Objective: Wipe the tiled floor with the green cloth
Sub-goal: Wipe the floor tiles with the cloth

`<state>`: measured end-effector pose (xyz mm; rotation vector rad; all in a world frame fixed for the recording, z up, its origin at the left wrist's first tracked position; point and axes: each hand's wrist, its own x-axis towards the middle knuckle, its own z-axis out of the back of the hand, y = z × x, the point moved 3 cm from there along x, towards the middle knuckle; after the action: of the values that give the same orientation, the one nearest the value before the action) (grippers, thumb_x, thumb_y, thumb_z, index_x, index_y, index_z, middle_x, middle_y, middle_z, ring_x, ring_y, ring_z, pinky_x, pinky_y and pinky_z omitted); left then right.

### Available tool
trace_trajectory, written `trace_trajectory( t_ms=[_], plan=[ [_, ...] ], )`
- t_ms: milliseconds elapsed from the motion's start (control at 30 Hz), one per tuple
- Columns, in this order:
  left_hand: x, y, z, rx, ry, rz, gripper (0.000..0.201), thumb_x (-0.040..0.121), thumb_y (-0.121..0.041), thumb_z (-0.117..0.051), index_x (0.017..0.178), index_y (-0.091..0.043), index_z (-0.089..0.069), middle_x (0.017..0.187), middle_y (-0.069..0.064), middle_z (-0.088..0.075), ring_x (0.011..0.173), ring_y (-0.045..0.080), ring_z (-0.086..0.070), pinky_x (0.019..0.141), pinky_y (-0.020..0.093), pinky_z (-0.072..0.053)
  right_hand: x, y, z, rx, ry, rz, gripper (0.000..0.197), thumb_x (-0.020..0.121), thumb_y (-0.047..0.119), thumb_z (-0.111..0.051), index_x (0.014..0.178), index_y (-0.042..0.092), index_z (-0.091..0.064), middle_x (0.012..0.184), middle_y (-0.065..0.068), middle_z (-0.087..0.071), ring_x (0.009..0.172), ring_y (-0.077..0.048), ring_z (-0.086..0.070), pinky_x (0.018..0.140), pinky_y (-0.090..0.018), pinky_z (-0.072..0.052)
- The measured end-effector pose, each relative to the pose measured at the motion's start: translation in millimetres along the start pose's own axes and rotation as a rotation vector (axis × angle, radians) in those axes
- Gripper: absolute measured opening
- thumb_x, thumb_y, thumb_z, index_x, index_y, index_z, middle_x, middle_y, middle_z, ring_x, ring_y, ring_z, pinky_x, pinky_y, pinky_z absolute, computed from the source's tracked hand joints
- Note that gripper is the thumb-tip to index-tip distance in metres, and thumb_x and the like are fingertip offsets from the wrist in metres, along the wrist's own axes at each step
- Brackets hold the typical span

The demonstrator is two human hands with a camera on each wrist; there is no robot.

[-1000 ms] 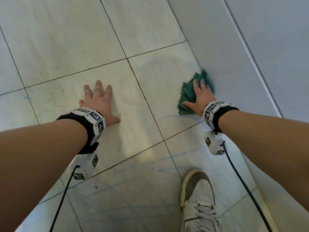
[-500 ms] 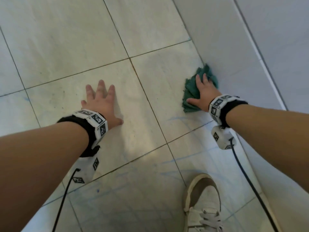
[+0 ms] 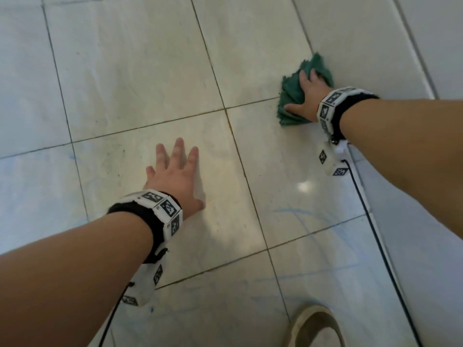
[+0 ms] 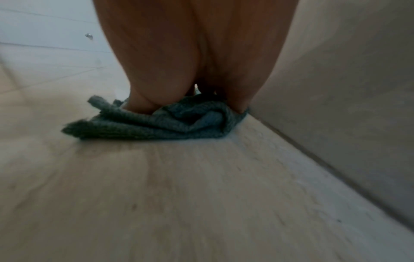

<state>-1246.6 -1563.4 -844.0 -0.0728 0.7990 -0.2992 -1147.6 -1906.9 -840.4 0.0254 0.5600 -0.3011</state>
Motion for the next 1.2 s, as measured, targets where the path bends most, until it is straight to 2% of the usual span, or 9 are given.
trace_trajectory(
  t_ms=[167,333,467,633,700,833,933,1000,1200],
  plan=[
    [-2,-1,1,0.006,-0.011,-0.007,0.117,0.081,-0.048,-0.074,0.155,-0.03,0.015,0.158,-0.001,0.034,0.146,0.036,0.026,0.12,0.057,-0.007,-46,17,-22,-0.014,0.048,0.035,0.103,0.092,0.059,-0.056,0.159,0.015,0.008,0.165,-0.015,0.011,0.151,-0.04,0.004,0.124,-0.048,-0.009],
    [-4,1,-1,0.016,-0.042,-0.029,0.116,0.081,-0.049,-0.073,0.156,-0.028,0.012,0.16,0.0,0.03,0.147,0.037,0.023,0.121,0.057,-0.008,-137,84,-64,-0.046,0.136,0.245,0.107,0.09,0.057,-0.061,0.158,0.022,0.014,0.164,-0.006,0.022,0.151,-0.031,0.015,0.124,-0.046,-0.01],
    [-12,2,-8,0.035,-0.064,-0.044,0.112,0.084,-0.05,-0.07,0.157,-0.026,0.011,0.161,0.003,0.027,0.148,0.038,0.019,0.121,0.056,-0.01,-192,129,-102,-0.078,0.208,0.362,0.109,0.089,0.055,-0.064,0.157,0.025,0.016,0.163,-0.003,0.027,0.15,-0.028,0.022,0.123,-0.044,-0.005],
    [-26,-4,-22,0.084,-0.05,-0.093,0.113,0.083,-0.053,-0.07,0.157,-0.026,0.011,0.161,0.005,0.027,0.148,0.04,0.019,0.12,0.057,-0.009,-213,121,-122,-0.069,0.206,0.38,0.108,0.089,0.055,-0.063,0.157,0.025,0.016,0.163,-0.003,0.026,0.15,-0.027,0.023,0.123,-0.041,-0.002],
    [-31,-11,-29,0.106,-0.037,-0.138,0.113,0.082,-0.055,-0.07,0.156,-0.028,0.011,0.16,0.005,0.028,0.147,0.04,0.021,0.12,0.058,-0.008,-212,87,-124,0.006,0.181,0.26,0.108,0.089,0.054,-0.063,0.157,0.024,0.015,0.163,-0.004,0.026,0.15,-0.027,0.021,0.124,-0.04,-0.002],
    [-40,-20,-42,0.15,-0.027,-0.216,0.11,0.084,-0.056,-0.067,0.156,-0.031,0.012,0.16,0.003,0.03,0.147,0.038,0.023,0.12,0.059,-0.006,-216,-26,-127,0.161,0.103,-0.248,0.106,0.091,0.052,-0.062,0.158,0.016,0.011,0.165,-0.014,0.017,0.151,-0.038,0.011,0.124,-0.046,-0.003],
    [-39,-22,-40,0.134,-0.025,-0.211,0.11,0.083,-0.055,-0.069,0.156,-0.032,0.011,0.16,0.002,0.029,0.147,0.038,0.024,0.12,0.06,-0.006,-222,-39,-134,0.193,0.107,-0.323,0.104,0.092,0.053,-0.059,0.158,0.013,0.01,0.164,-0.017,0.014,0.15,-0.041,0.009,0.124,-0.046,-0.002],
    [-39,-24,-38,0.133,-0.016,-0.209,0.111,0.083,-0.054,-0.07,0.156,-0.032,0.011,0.16,0.002,0.029,0.147,0.037,0.024,0.12,0.06,-0.006,-229,-11,-134,0.197,0.089,-0.281,0.102,0.093,0.056,-0.056,0.158,0.013,0.01,0.164,-0.018,0.015,0.15,-0.043,0.01,0.123,-0.046,0.0],
    [-37,-25,-37,0.133,-0.019,-0.19,0.113,0.082,-0.053,-0.072,0.156,-0.032,0.011,0.16,0.002,0.029,0.147,0.038,0.023,0.12,0.059,-0.008,-250,103,-142,0.092,0.154,0.065,0.106,0.092,0.058,-0.056,0.156,0.02,0.018,0.162,-0.01,0.027,0.148,-0.037,0.022,0.12,-0.042,0.006]
  ],
)
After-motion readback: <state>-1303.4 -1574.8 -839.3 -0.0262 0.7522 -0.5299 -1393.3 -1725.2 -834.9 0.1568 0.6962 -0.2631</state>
